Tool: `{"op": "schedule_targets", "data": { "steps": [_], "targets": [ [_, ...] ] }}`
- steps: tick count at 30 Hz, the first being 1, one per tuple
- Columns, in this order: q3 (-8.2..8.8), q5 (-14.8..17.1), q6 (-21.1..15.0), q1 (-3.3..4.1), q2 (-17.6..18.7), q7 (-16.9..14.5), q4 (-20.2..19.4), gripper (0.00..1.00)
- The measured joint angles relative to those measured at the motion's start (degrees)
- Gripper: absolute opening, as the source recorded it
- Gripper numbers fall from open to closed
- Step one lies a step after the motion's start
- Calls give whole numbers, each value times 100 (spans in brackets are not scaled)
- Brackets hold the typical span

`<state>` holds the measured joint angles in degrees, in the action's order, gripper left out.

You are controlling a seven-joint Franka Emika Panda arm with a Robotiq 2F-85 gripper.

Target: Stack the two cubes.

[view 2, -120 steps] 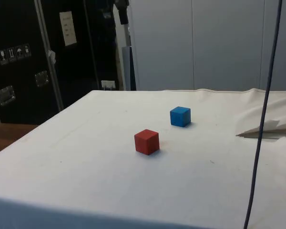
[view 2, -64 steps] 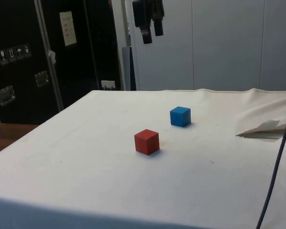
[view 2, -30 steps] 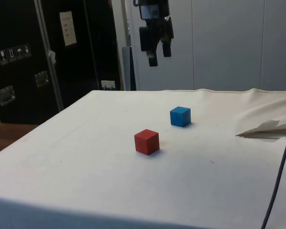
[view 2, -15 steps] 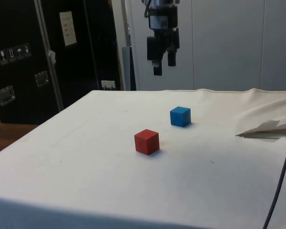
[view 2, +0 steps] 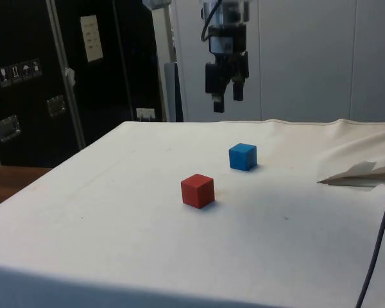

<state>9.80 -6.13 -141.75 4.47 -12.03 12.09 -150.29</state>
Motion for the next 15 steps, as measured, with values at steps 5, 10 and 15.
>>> {"op": "schedule_targets", "data": {
  "steps": [5,10,15],
  "targets": [
    [206,0,-149,0,189,-120,-6,100],
    [395,0,-338,0,395,-241,-11,100],
    [556,11,-561,0,596,-344,-34,100]
  ]
}}
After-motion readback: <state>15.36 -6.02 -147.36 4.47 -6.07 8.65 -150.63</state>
